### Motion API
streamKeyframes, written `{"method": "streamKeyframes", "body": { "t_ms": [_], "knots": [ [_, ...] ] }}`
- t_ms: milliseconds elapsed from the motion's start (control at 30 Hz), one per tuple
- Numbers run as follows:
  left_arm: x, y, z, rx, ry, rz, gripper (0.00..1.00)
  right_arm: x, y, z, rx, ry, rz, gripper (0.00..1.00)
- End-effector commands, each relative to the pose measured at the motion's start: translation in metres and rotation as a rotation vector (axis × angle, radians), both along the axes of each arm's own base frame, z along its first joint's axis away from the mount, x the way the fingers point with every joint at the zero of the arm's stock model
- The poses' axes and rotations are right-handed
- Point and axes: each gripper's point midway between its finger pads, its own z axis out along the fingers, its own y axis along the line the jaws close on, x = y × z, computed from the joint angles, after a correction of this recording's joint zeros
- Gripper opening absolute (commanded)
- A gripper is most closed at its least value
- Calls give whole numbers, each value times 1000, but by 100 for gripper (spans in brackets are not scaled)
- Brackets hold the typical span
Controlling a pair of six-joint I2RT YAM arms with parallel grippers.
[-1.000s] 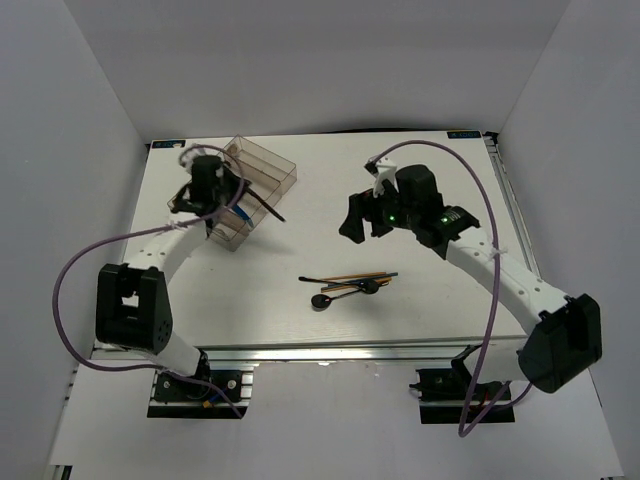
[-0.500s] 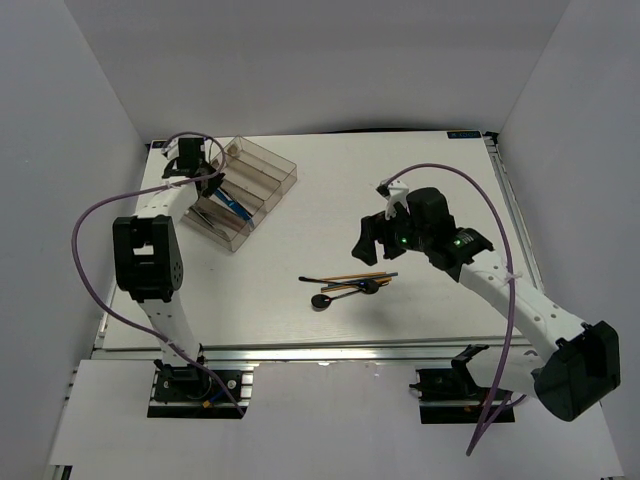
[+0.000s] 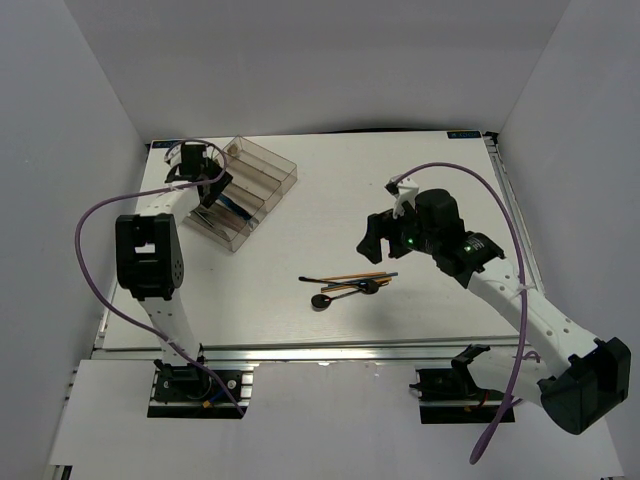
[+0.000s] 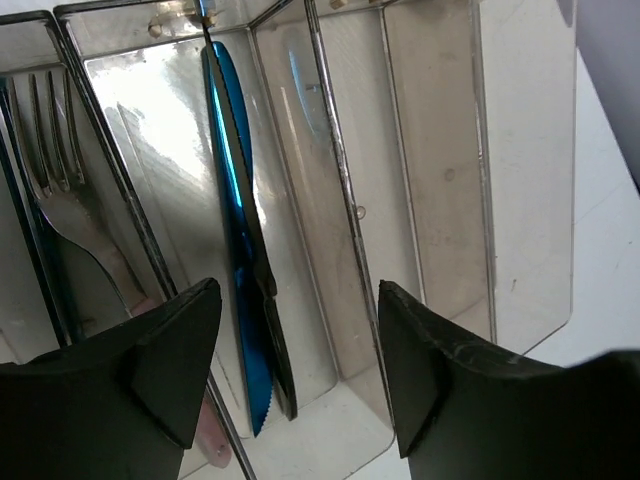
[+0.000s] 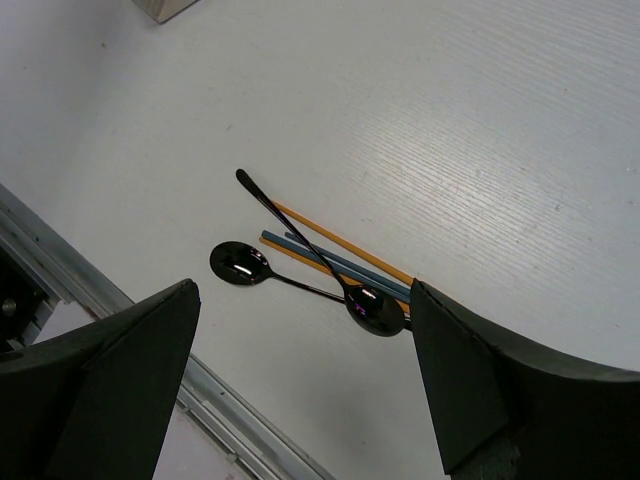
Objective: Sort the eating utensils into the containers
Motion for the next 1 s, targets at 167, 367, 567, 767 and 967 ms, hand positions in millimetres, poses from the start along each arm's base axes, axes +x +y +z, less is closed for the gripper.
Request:
{"method": "streamKeyframes", "body": {
  "t_ms": [167,367,567,767,967],
  "knots": [
    [-6,-1,122,93,-204,-93,94,10,-1,26,85,-83,-67,89],
    [-74,6,172,267,-184,-235,98,11,-23,-36,-231,111,-63,79],
    [-154,-1,152,308,-187,-343,98,-8,-8,-70,-374,107,90,75],
    [-203,-16,117,276,-292,-402,98,-19,26,-98,-518,73,264,52],
    [-218,-12,105,303,-287,-378,98,-17,39,-133,-670,63,368,51]
  ]
}}
